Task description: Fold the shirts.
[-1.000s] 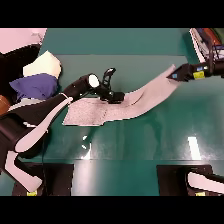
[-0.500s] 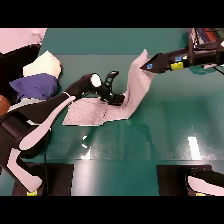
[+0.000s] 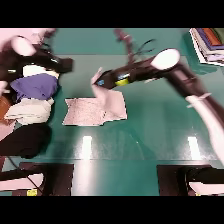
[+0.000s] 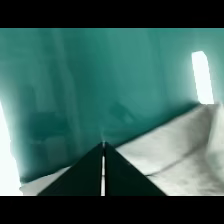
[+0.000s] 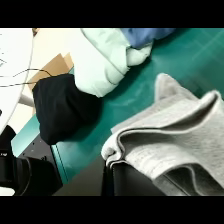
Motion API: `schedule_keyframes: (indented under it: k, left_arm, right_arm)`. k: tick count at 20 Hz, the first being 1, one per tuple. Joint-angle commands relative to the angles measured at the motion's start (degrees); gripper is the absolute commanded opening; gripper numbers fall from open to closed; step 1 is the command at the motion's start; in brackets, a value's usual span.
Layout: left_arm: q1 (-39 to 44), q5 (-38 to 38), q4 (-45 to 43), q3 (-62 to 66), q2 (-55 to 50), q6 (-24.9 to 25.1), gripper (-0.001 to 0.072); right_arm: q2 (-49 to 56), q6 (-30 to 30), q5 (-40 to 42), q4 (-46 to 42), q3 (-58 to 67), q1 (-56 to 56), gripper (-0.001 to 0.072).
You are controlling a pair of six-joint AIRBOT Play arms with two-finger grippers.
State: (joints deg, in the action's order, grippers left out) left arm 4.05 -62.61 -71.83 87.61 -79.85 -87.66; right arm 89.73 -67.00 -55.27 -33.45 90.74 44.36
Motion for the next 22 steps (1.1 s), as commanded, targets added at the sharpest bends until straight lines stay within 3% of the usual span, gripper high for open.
schedule_keyframes:
  k: [1,2,3,4,6,8,12,14,16,17,19,22]
  left_arm:
    - [-10.34,-2.49,-3.02,0.07,8.5,0.66,0.002]
    - [-12.02,-3.3,-3.02,0.07,9.62,0.68,0.002]
    - [-13.29,-4.39,-3.02,0.09,10.45,0.7,0.002]
    - [-14.03,-5.53,-3.06,0.07,10.99,1.22,0.002]
    - [-14.51,-7.56,-3.02,0.07,11.17,2.67,0.002]
    - [-14.51,-8.7,-2.82,0.04,11.17,2.64,0.002]
    - [-14.51,-9.22,-2.64,0.04,11.17,2.64,0.002]
    - [-14.51,-9.9,-2.36,0.04,11.17,2.62,0.002]
    - [-14.49,-9.81,-1.27,0.04,11.15,2.64,0.002]
    - [-14.47,-9.84,-0.66,0.04,11.08,2.64,0.002]
    - [-14.38,-9.57,1.11,-0.13,10.84,2.64,0.002]
    - [-14.38,-8.98,2.1,-0.13,10.69,2.64,0.002]
  right_arm:
    - [11.67,1.97,8.76,0.42,6.69,9.66,0.0332]
    - [15.1,2.34,7.67,0.35,10.1,10.95,0.0529]
    - [17.68,2.34,4.28,0.35,13.05,11.26,0.0573]
    - [19.58,1.95,-0.35,0.28,15.69,10.8,0.0569]
    - [20.48,-1.01,-7.61,-1.27,17.4,8.31,0.0487]
    - [18.4,-4.92,-11.76,-8.96,15.21,4.79,0.0487]
    - [8.44,-8.66,-12.96,-17.86,-0.28,-4.57,0.0487]
    - [2.32,-10.34,-9.64,-18.91,-11.28,-10.03,0.0487]
    - [-2.51,-12.96,-4.68,-18.43,-21.49,-15.39,0.051]
    - [-3.8,-13.38,-2.34,-16.98,-25.53,-17.66,0.0628]
    - [-3.1,-12.13,-1.18,-11.52,-29.77,-20.57,0.0634]
    - [1.66,-4.96,-0.83,-1.36,-30.34,-20.09,0.0626]
